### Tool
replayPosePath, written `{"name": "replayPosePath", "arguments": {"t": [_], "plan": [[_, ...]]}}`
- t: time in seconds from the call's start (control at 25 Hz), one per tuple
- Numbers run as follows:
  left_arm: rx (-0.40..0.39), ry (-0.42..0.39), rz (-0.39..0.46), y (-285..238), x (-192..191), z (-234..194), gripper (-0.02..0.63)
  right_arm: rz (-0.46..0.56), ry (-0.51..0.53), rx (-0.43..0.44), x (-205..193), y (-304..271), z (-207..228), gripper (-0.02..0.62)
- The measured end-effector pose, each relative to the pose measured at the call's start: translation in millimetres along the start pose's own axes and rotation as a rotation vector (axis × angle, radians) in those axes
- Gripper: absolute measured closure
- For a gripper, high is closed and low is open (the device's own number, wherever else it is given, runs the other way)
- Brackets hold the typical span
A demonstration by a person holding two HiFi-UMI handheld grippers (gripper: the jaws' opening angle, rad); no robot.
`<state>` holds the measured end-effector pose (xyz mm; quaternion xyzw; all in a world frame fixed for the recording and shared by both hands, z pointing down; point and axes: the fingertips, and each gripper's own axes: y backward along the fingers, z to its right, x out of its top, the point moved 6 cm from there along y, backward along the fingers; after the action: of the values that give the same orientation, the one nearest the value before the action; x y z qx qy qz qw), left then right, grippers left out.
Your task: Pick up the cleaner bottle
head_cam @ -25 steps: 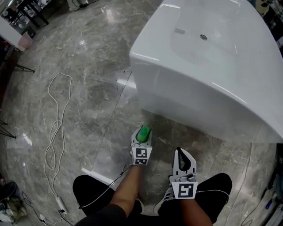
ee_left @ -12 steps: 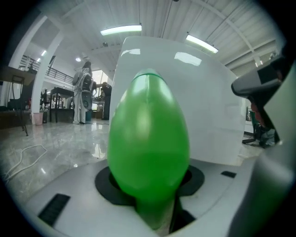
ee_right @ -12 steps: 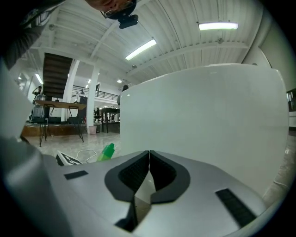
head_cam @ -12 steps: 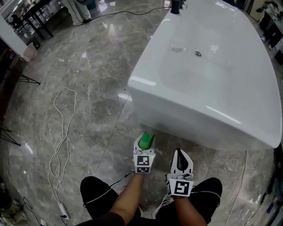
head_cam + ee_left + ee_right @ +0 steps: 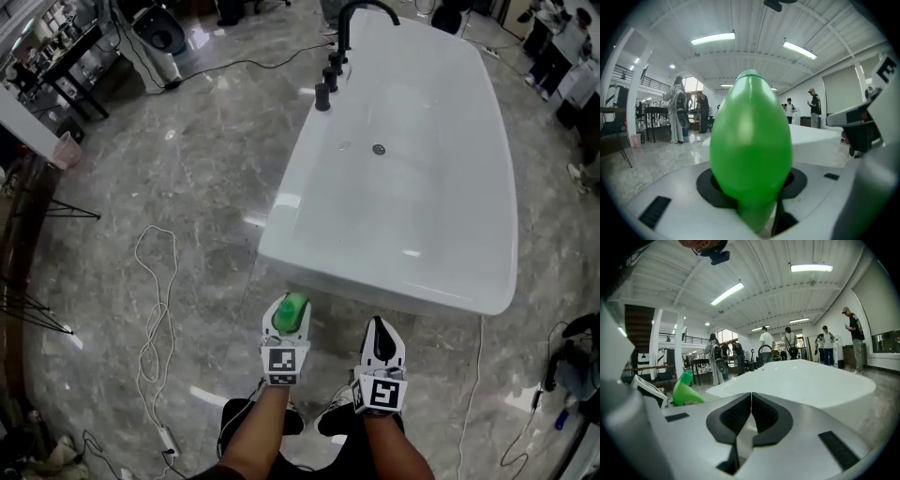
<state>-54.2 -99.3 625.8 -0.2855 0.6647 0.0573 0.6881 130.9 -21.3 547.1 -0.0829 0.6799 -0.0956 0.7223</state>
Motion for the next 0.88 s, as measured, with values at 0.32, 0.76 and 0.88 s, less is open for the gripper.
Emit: {"name": "replayPosePath", "arguments": {"t": [0.32,0.76,0.88], "plan": [[-0.040,-0.033,-0.013,64.7,216.4,59.1,0.423,0.028,0.091,-0.054,191.4,73.9,53.9,0.578],[-0.113,-0.029,0.048,79.9,340.2,100.9,0.423,0.115,0.141,-0.094,290.6,106.2,73.8,0.578],[-0.154,-0.039,0.051,78.1,357.0,93.0,0.423,0.146,0.136,-0.122,304.7,98.9,65.5,0.578]]}}
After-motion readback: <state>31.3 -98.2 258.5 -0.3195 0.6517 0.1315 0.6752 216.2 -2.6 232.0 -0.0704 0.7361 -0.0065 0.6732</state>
